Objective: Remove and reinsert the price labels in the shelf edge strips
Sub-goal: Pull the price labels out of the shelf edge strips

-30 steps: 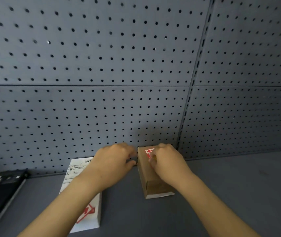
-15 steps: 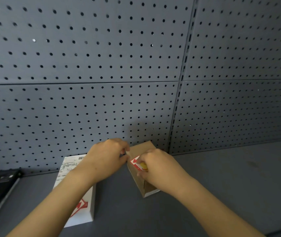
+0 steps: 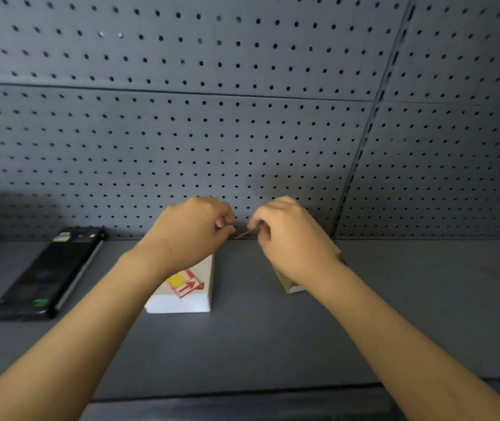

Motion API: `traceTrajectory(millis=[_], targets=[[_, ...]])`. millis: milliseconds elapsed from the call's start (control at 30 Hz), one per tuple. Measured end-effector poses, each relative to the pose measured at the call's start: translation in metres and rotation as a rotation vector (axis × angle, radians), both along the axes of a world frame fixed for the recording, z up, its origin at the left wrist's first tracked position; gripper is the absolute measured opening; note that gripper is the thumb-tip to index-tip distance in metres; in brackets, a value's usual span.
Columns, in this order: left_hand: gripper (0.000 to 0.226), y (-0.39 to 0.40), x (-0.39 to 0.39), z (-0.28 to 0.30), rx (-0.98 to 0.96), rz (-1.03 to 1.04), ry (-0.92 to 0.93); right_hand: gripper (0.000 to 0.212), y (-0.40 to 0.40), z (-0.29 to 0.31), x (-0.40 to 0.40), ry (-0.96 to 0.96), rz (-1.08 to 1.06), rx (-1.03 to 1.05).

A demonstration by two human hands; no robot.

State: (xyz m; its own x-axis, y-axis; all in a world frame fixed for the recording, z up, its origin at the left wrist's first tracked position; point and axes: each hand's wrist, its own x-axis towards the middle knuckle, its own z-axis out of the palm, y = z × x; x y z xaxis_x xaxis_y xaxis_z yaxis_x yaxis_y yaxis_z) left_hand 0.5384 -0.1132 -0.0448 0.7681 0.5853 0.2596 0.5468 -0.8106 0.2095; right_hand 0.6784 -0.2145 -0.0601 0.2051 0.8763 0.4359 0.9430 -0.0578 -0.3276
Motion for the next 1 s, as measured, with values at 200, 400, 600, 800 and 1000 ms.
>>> traceTrajectory(millis=[200,400,600,800,1000], targets=[[0.016,0.006,-0.092,0.004,-0.006,0.135,-0.045,0.014,0.024,0.0,-0.08,-0.097,0.087,0.237],[0.013,0.011,-0.248,-0.003,0.015,0.318,-0.068,0.024,0.057,-0.001,-0.22,0.184,0.272,0.265],[0.015,0.015,-0.4,-0.009,0.018,0.428,-0.006,0.02,0.076,-0.008,-0.376,0.328,0.469,0.162],[0.016,0.026,-0.522,-0.022,-0.025,0.573,0.087,0.015,0.109,-0.017,-0.49,0.406,0.582,0.045],[0.018,0.061,-0.594,-0.037,-0.045,0.634,0.127,0.013,0.169,-0.029,-0.562,0.41,0.609,-0.129]])
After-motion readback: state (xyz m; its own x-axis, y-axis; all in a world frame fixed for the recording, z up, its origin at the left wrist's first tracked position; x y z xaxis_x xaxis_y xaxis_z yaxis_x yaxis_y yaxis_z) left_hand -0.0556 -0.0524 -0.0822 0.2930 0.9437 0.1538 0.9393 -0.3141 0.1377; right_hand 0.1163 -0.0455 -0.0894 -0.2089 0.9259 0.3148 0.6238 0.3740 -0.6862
